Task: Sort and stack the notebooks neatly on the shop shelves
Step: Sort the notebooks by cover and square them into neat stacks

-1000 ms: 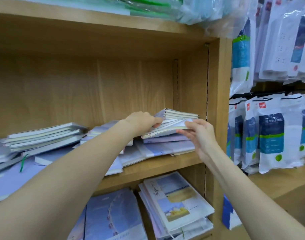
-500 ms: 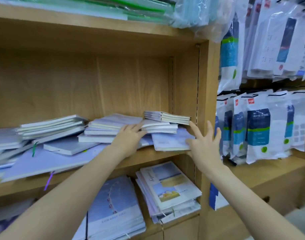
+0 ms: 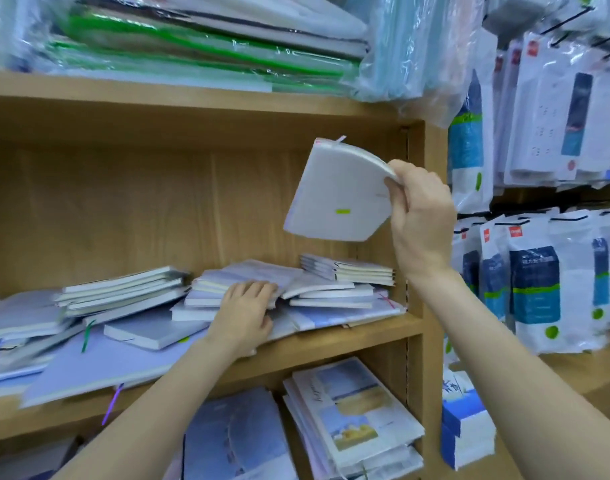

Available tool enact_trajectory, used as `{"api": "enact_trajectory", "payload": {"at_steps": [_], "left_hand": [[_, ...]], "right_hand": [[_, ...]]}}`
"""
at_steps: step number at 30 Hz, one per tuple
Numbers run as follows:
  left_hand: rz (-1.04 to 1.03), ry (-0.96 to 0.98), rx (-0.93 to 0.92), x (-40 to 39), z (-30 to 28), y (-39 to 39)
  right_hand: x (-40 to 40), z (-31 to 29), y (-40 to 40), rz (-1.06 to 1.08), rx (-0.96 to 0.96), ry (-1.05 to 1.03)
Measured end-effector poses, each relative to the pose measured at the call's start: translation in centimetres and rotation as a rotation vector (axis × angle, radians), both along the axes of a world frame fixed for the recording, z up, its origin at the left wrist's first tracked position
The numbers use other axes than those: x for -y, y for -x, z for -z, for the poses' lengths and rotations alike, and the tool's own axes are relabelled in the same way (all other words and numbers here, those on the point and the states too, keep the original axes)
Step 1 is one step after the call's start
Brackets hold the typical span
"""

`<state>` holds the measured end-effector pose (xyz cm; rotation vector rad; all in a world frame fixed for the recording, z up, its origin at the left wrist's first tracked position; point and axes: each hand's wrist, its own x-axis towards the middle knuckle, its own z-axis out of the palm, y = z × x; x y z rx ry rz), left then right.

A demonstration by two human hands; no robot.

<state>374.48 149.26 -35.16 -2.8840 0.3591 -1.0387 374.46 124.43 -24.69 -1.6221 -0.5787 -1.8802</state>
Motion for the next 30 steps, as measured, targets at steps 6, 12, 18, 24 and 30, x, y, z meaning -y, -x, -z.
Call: {"api": "enact_trajectory", "payload": {"at_steps": [6,12,18,24,30], "left_hand": [[-0.044,0.172,-0.001,0.4,-0.5,-0.2],[0.033,0.296,0.074,-0.8,0.1,-1.6],[0.037,0.271,0.056,-0.6,0.5,-1.9],[-0.032,0.048,0.131,-4.2,-0.3,0.9],[-0.135,0.251,0.229,-9.9,1.9,4.2]], "right_hand": [[0.9,3.7,-8.0,0.229,-0.391,0.235],[-2.4,9.1,-10.0,0.272,-0.807,0.513],[-3.8,10.0,-10.6,0.017,-0.958,0.500],[-6.6,6.7,-5.6,-0.217,-0.917,0.532],[-13.7,7.6,-3.2,-0.371,-1.052,0.671]]}}
